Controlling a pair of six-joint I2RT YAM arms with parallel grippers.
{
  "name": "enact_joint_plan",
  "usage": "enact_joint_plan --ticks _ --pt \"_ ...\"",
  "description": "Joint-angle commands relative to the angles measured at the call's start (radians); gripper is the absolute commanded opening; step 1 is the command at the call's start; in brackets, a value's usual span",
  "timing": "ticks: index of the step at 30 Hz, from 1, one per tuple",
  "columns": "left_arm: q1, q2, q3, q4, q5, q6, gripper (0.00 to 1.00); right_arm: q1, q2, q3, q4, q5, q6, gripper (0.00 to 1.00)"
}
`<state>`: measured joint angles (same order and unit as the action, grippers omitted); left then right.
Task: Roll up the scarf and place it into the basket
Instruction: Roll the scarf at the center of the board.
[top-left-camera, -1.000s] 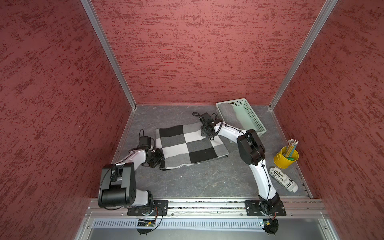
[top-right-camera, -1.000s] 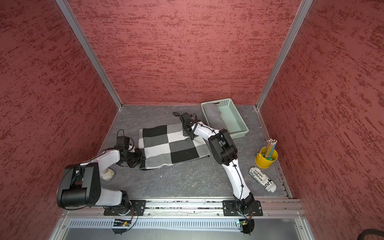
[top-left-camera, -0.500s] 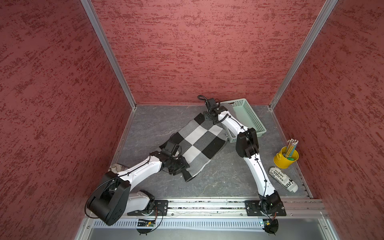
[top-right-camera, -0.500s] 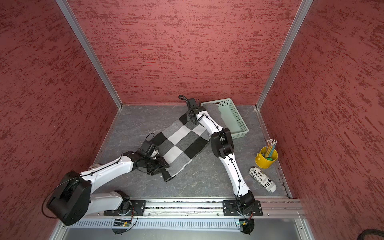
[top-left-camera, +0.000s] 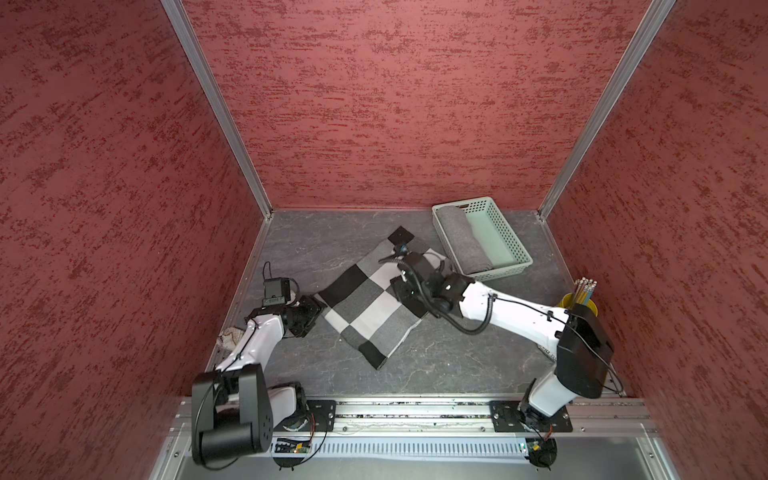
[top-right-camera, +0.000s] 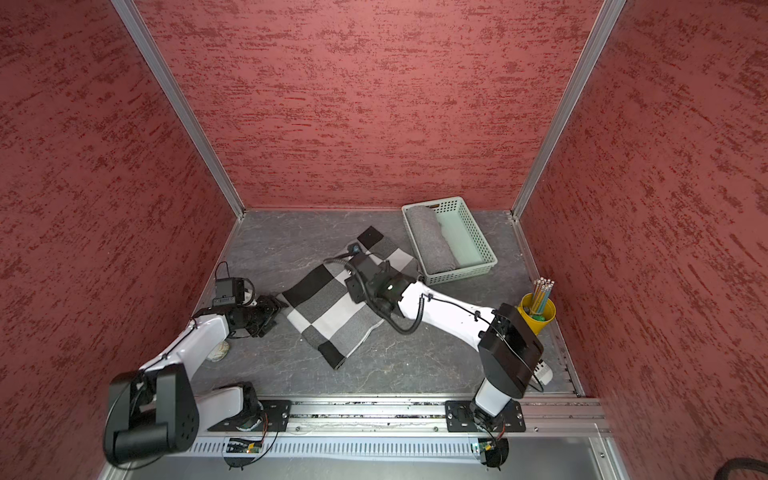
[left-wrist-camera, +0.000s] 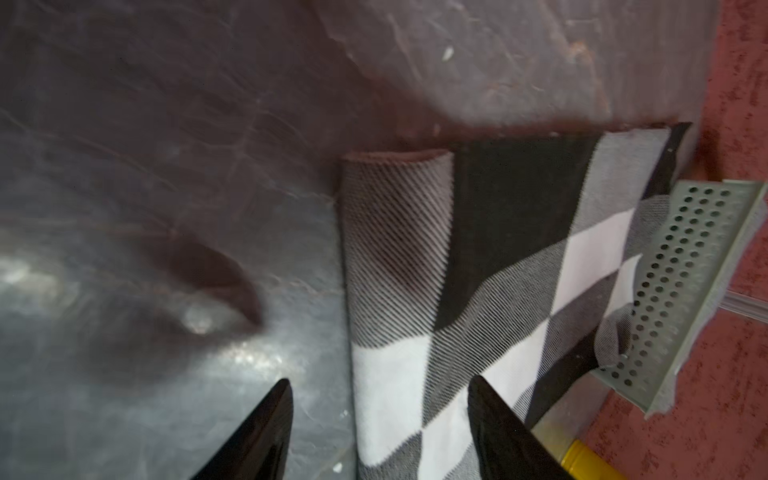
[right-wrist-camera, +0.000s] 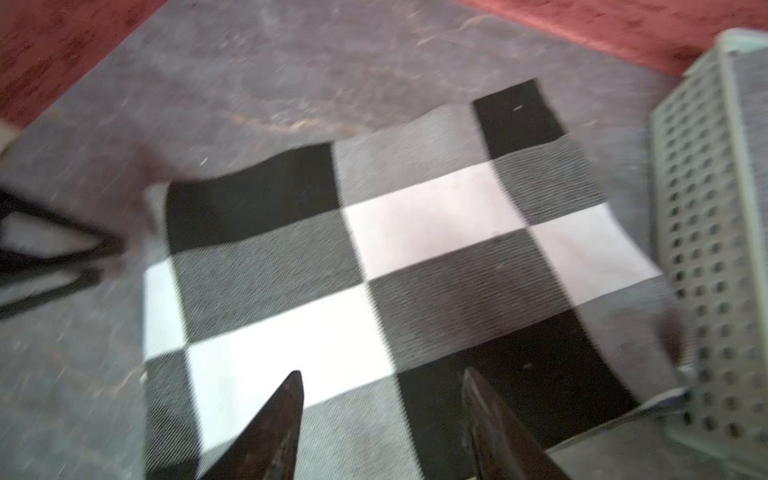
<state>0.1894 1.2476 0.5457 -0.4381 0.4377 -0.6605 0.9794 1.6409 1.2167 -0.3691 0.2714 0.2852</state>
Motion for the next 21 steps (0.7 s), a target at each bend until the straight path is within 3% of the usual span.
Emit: enact_joint_plan --ticks 1,7,10,21 --pt "0.009 0.062 -0.007 0.144 0.074 0.053 0.66 0.145 0.021 -0.049 0.018 0.132 0.084 0.61" --pt "0.018 0.139 -0.035 0.239 0.088 0.049 0.57 0.336 0.165 0.019 -0.036 0.149 0.092 0.58" --pt "0.018 0.159 -0.056 0.269 0.078 0.042 0.44 0.384 0.244 0.071 -0.077 0.15 0.07 0.59" --pt "0.02 0.152 -0.073 0.295 0.052 0.034 0.05 0.372 0.353 0.073 -0.11 0.192 0.065 0.62"
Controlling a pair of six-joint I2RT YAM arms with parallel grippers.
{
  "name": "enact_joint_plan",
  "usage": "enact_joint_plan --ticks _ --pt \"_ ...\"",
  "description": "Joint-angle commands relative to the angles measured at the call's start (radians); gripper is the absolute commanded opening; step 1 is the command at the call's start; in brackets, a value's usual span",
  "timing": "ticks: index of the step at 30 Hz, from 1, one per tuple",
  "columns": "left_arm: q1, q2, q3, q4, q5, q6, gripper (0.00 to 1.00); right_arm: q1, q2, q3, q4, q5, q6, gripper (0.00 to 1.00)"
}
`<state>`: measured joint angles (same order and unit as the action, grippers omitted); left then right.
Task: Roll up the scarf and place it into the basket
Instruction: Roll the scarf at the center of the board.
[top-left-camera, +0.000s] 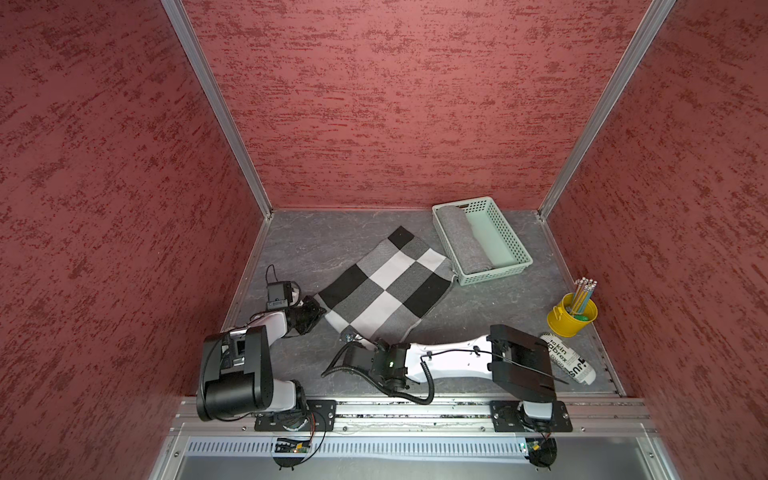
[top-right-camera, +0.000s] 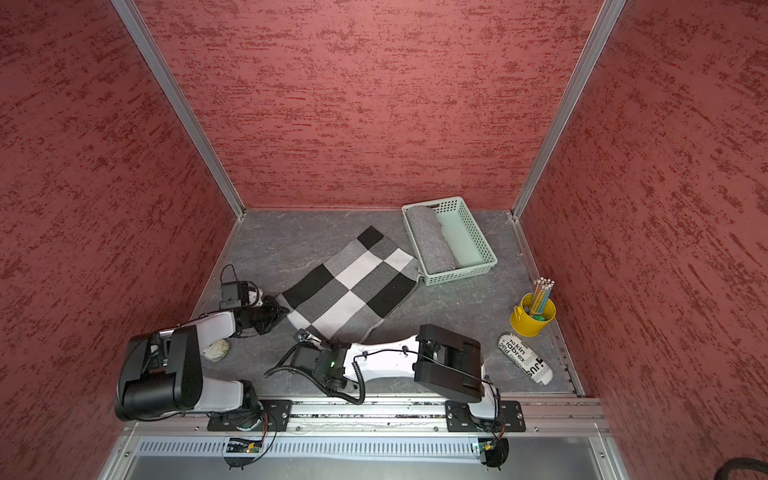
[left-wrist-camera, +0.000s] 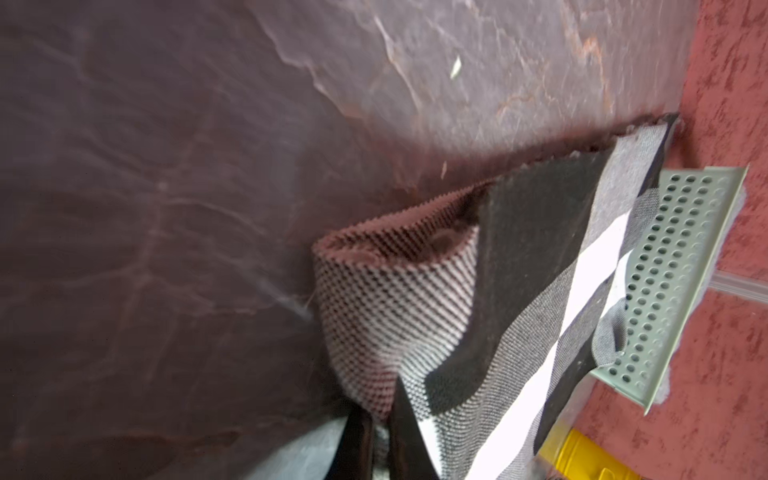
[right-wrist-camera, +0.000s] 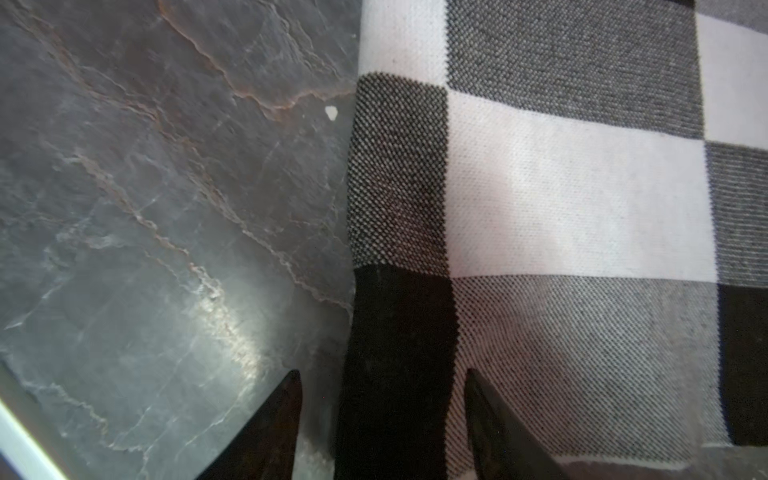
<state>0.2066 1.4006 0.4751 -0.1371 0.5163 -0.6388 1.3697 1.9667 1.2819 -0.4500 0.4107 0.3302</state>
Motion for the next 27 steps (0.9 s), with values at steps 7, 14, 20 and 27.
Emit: enact_joint_plan --ticks 7,14,20,27 --pt "0.008 -0.088 0.037 -0.118 -0.078 0.038 0.0 -0.034 0.061 -0.01 0.041 -0.062 -0.006 0.31" --pt "-0.016 -0.227 0.167 -0.376 -0.277 0.107 0.0 -0.043 -0.044 -0.045 0.088 -0.268 0.006 0.06" --pt "-0.135 -0.126 0.338 -0.475 -0.411 0.13 0.0 -0.122 -0.095 -0.09 0.129 -0.439 0.057 0.04" --pt "-0.235 0.155 0.556 -0.492 -0.426 0.148 0.0 -0.237 -0.138 -0.151 0.17 -0.591 0.103 0.05"
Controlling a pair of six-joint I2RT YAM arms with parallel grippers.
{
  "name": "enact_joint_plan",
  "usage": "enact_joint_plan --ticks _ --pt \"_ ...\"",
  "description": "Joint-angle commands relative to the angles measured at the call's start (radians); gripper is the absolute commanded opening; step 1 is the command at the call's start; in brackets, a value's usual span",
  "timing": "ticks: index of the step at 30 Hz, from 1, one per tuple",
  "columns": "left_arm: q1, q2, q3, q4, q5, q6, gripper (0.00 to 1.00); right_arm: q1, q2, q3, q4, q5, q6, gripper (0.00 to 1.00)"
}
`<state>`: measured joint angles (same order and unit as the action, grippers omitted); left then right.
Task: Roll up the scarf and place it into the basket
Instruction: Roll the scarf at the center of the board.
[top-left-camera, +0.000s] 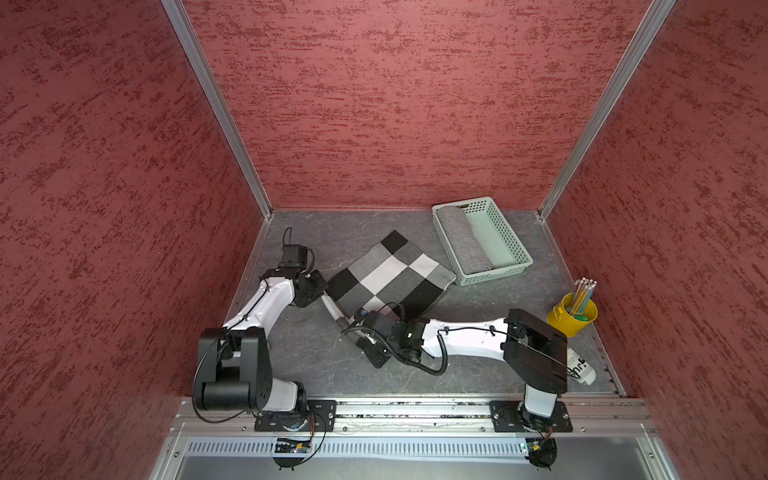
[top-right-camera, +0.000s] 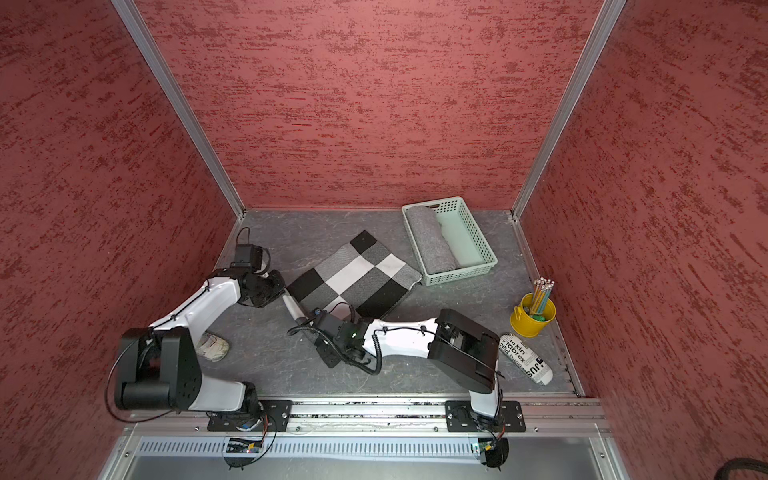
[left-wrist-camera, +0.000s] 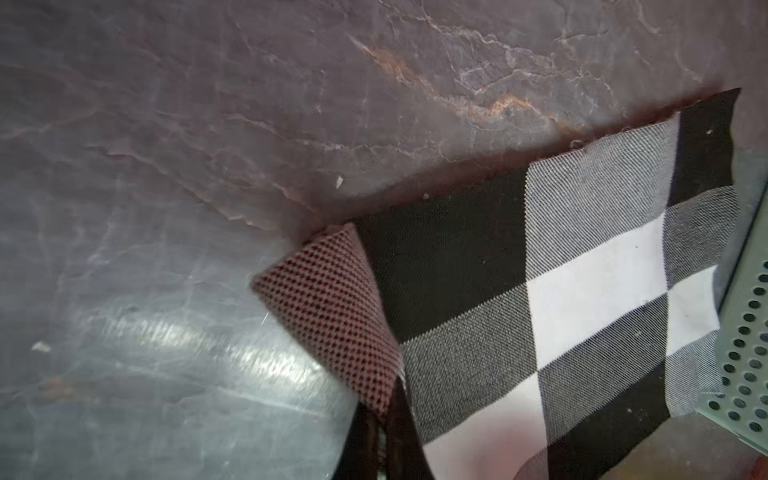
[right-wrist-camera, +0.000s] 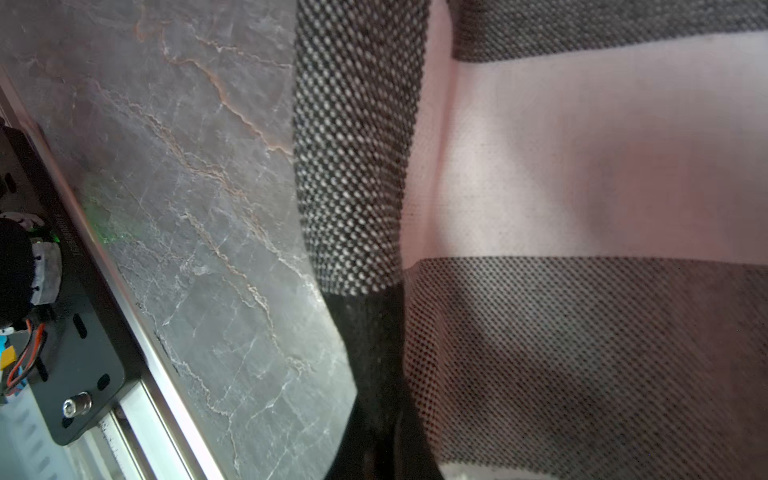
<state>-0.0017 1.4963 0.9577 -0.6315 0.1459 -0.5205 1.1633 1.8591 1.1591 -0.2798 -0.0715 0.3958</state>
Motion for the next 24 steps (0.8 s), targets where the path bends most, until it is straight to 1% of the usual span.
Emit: enact_joint_plan --ticks 1,4,7,11,14,16,19,21,24 --pt "-0.039 0.103 0.109 -0.002 -0.055 0.035 0.0 -0.049 -0.035 -0.041 0.008 -0.131 0.043 0.06" --pt "-0.066 0.221 0.199 -0.01 -0.046 0.046 0.0 -0.094 -0.04 -0.07 0.019 -0.17 0.059 0.08" --pt "-0.074 0.319 0.26 -0.008 -0.025 0.052 0.01 -0.123 -0.04 -0.083 0.005 -0.163 0.064 0.16" --pt "-0.085 0.433 0.322 0.01 0.034 0.063 0.25 -0.131 -0.025 -0.07 -0.043 -0.099 0.052 0.32" --pt "-0.093 0.482 0.344 0.021 0.072 0.069 0.29 -0.129 -0.033 -0.035 -0.117 -0.003 0.04 0.37" --pt "-0.093 0.492 0.346 0.033 0.099 0.071 0.29 -0.123 -0.06 -0.011 -0.171 0.096 0.037 0.4" --pt "-0.092 0.481 0.348 0.033 0.127 0.077 0.3 -0.099 -0.097 0.042 -0.25 0.253 0.031 0.48" --pt "-0.093 0.454 0.346 0.028 0.141 0.084 0.38 -0.072 -0.103 0.086 -0.298 0.355 0.032 0.52" --pt "-0.09 0.391 0.342 0.021 0.153 0.093 0.51 -0.024 -0.077 0.145 -0.323 0.44 0.015 0.55"
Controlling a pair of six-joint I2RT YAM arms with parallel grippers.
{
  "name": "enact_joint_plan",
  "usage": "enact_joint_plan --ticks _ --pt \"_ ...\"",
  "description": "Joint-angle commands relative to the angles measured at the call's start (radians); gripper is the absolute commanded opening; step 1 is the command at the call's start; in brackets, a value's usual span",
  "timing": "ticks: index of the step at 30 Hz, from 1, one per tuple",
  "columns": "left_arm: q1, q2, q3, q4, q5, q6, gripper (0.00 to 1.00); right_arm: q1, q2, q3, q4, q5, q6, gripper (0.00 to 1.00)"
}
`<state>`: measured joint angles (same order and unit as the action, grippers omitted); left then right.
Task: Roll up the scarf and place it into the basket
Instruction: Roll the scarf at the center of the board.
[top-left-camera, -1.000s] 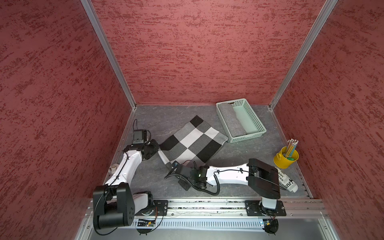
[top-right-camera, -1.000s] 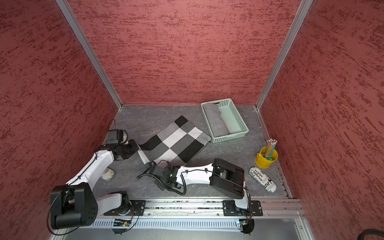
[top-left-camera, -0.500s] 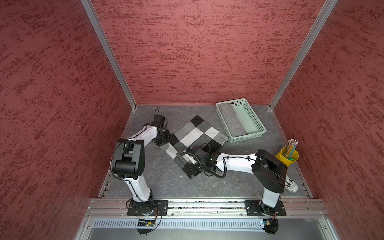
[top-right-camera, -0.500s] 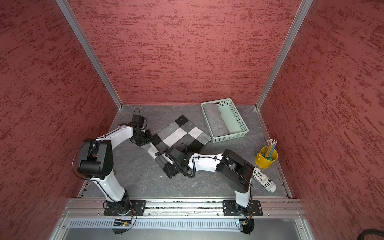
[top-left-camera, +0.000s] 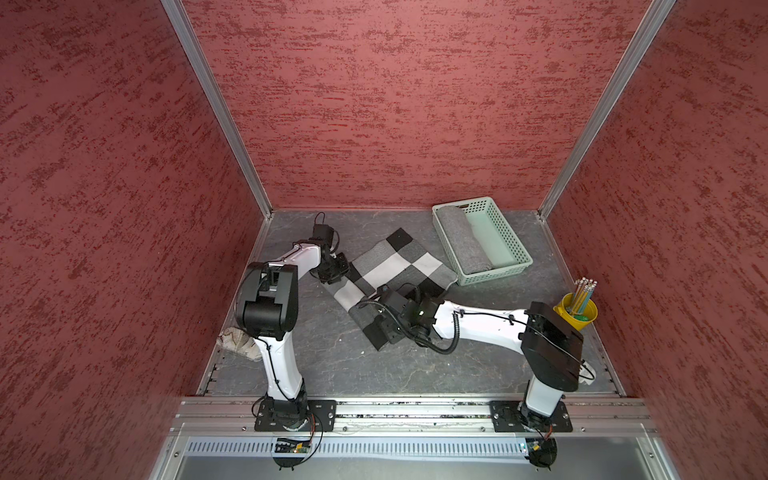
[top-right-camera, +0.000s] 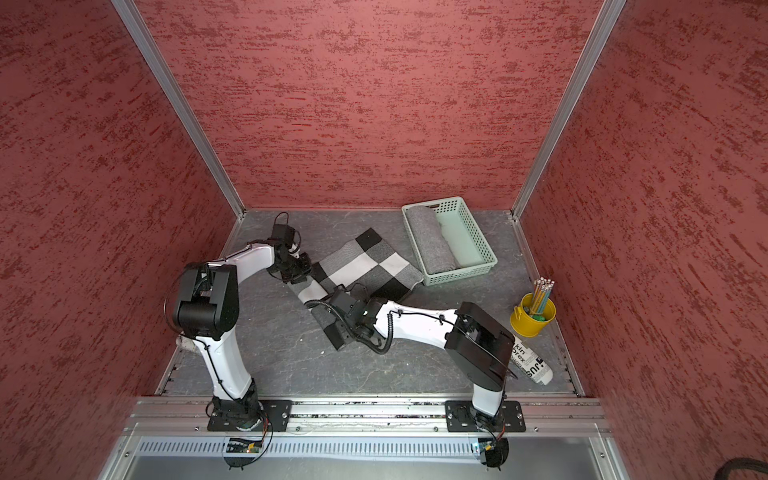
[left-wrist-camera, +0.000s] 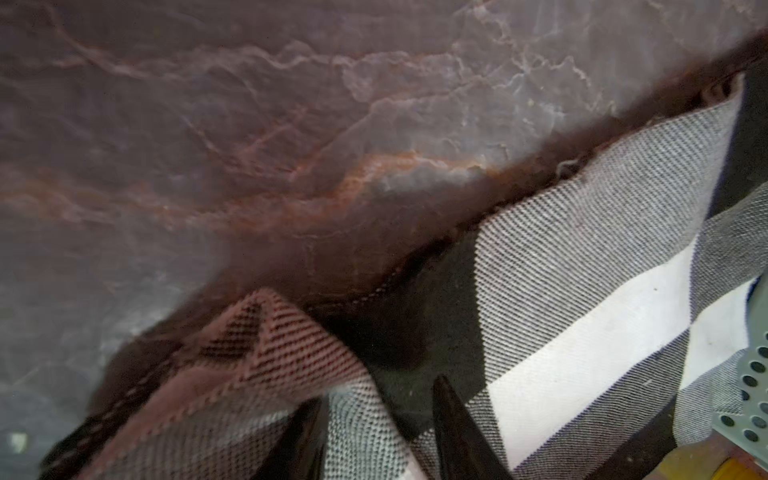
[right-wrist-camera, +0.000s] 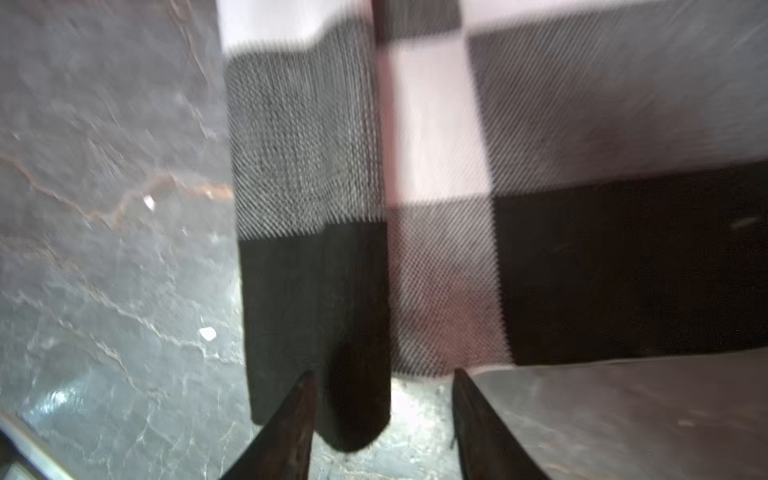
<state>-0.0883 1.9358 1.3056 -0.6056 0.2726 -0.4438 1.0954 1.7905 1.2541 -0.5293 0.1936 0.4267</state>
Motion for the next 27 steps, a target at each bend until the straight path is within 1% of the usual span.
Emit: enact_joint_plan --ticks 1,2,4,8,10,12,14,18,21,23,25,27 --pt "-0.001 -0.074 -0.01 -0.007 0.03 0.017 0.56 0.057 0.011 0.07 -0.077 0.192 -0.022 0.55" --pt "0.004 -0.104 -0.016 -0.007 0.034 0.017 0.61 0.072 0.034 0.094 -0.078 0.208 -0.035 0.55" --pt "0.018 -0.165 -0.035 -0.005 0.038 0.014 0.63 0.11 0.084 0.143 -0.08 0.234 -0.063 0.55" --pt "0.076 -0.298 -0.121 0.006 0.027 -0.004 0.62 0.157 0.193 0.229 -0.093 0.254 -0.121 0.55" --pt "0.114 -0.347 -0.189 0.031 0.036 -0.02 0.6 0.161 0.221 0.23 -0.087 0.253 -0.135 0.55" --pt "0.152 -0.367 -0.256 0.069 0.074 -0.035 0.58 0.161 0.229 0.207 -0.072 0.253 -0.141 0.56" --pt "0.163 -0.36 -0.307 0.101 0.112 -0.042 0.57 0.16 0.232 0.177 -0.056 0.251 -0.147 0.59" --pt "0.139 -0.312 -0.358 0.168 0.129 -0.074 0.57 0.161 0.25 0.124 -0.03 0.24 -0.158 0.64" --pt "0.114 -0.249 -0.365 0.219 0.138 -0.1 0.56 0.161 0.261 0.093 -0.014 0.222 -0.157 0.64" --pt "0.099 -0.2 -0.364 0.244 0.135 -0.115 0.56 0.161 0.261 0.074 -0.001 0.2 -0.149 0.62" --pt "0.089 -0.164 -0.369 0.267 0.136 -0.131 0.52 0.159 0.256 0.057 0.013 0.187 -0.142 0.59" --pt "0.085 -0.145 -0.385 0.293 0.128 -0.148 0.38 0.158 0.252 0.045 0.027 0.177 -0.139 0.52"
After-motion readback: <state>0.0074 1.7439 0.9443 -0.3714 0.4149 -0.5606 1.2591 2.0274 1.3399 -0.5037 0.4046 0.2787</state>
